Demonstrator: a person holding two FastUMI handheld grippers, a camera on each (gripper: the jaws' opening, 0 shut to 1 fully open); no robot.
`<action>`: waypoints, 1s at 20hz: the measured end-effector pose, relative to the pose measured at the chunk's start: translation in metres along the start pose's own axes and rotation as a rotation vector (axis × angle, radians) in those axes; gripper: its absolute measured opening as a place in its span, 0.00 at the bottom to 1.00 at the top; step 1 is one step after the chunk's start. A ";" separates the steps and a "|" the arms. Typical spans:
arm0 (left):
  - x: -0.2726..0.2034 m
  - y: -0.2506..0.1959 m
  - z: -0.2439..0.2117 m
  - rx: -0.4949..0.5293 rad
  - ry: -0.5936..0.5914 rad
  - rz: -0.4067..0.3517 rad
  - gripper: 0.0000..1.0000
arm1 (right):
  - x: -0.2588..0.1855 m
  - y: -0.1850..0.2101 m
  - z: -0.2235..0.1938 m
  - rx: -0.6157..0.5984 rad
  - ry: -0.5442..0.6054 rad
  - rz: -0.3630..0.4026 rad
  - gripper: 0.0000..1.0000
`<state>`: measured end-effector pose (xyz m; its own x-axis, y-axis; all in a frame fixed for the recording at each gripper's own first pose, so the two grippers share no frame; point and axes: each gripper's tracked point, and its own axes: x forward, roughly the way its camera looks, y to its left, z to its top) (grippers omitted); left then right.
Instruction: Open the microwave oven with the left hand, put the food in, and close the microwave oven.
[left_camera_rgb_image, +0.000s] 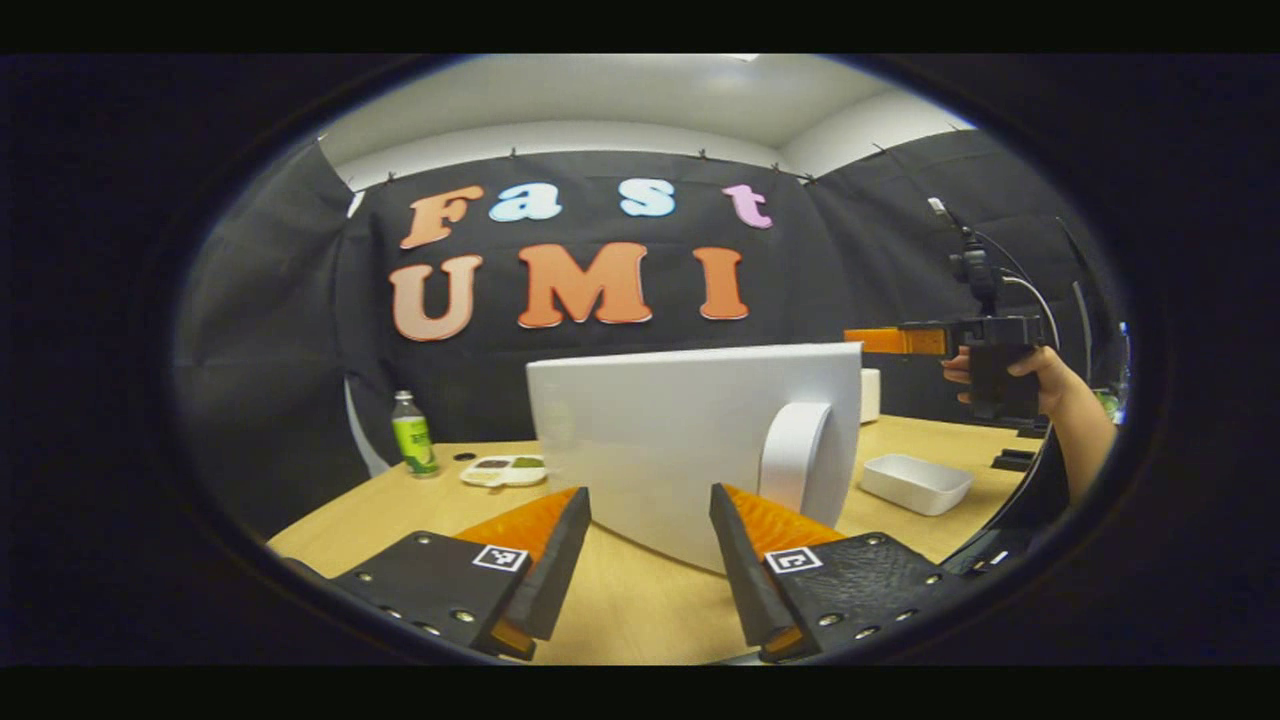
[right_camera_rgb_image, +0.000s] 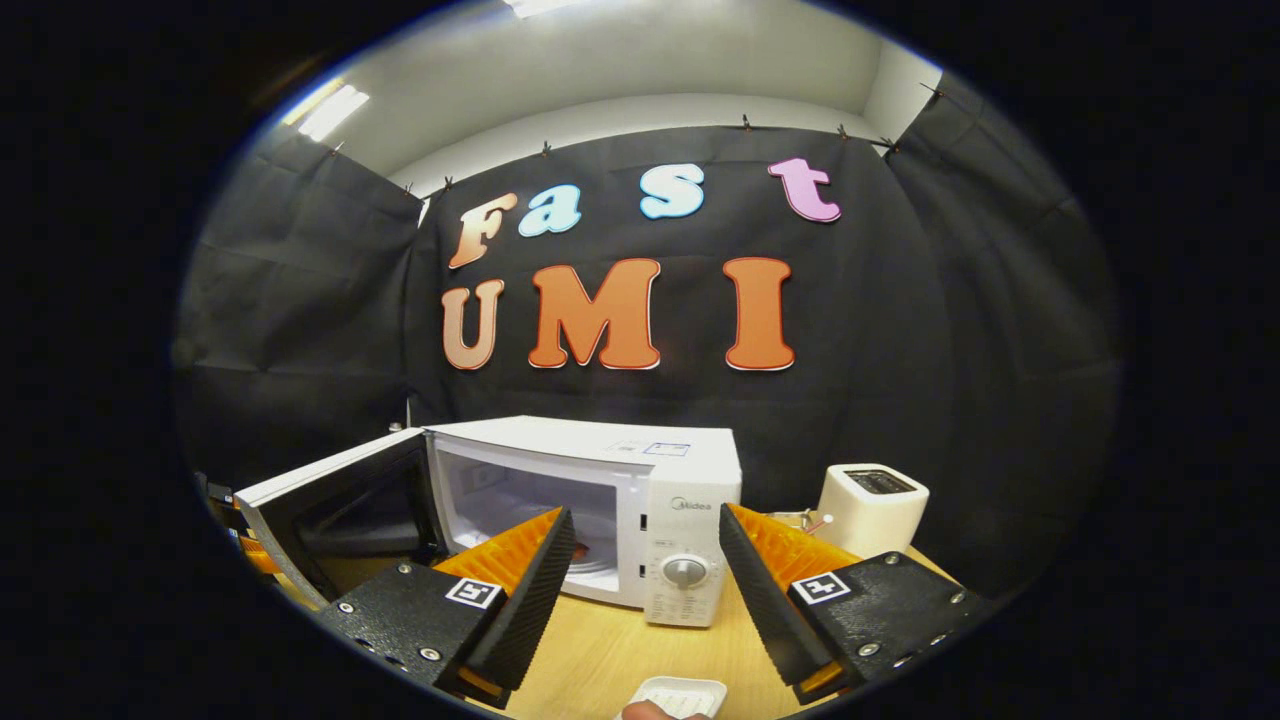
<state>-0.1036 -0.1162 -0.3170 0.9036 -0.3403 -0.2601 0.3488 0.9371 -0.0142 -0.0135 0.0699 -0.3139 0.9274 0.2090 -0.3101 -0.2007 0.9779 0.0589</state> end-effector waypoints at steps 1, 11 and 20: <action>0.009 -0.011 0.000 0.008 0.001 -0.026 0.60 | -0.005 -0.007 -0.001 -0.004 -0.001 -0.013 0.90; 0.094 -0.079 0.001 -0.068 0.024 -0.171 0.09 | -0.036 -0.071 -0.010 0.014 0.014 -0.141 0.90; 0.157 -0.113 -0.011 -0.069 0.065 -0.182 0.06 | -0.054 -0.100 -0.017 0.016 0.018 -0.206 0.90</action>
<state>-0.0043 -0.2749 -0.3665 0.8084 -0.5009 -0.3093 0.4852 0.8644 -0.1318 -0.0486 -0.0396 -0.3193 0.9426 0.0042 -0.3339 -0.0018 1.0000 0.0074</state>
